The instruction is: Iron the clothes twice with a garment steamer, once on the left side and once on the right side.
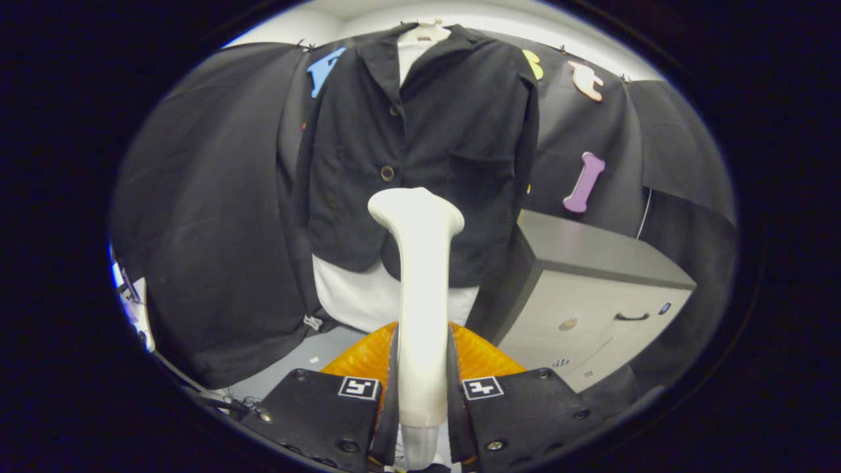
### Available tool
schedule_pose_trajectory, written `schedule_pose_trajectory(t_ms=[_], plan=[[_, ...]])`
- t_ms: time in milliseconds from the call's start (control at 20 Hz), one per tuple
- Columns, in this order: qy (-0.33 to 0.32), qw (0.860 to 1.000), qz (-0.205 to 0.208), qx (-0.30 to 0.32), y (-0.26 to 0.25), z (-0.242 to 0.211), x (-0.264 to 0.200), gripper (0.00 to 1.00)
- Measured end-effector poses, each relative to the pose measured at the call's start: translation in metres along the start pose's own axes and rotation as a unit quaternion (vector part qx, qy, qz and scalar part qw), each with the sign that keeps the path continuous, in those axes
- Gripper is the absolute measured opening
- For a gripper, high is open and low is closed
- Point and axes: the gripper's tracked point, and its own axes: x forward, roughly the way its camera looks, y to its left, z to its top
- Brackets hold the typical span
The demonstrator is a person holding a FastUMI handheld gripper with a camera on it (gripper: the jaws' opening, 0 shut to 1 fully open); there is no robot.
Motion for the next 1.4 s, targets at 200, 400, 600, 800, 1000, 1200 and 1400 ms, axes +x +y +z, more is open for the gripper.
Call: schedule_pose_trajectory(t_ms=[200,400,600,800,1000,1200,1400], plan=[[-0.066,0.998,0.014,-0.005,0.017,0.075,-0.023,0.33],[-0.131,0.991,0.02,-0.002,0.034,0.15,-0.03,0.33],[-0.206,0.978,0.029,-0.008,0.052,0.225,-0.026,0.33],[-0.254,0.966,0.05,-0.015,0.078,0.286,-0.016,0.33],[-0.293,0.955,0.052,-0.016,0.091,0.343,-0.001,0.33],[-0.312,0.948,0.05,-0.022,0.097,0.387,0.017,0.33],[-0.308,0.95,0.047,-0.02,0.1,0.382,0.03,0.33]])
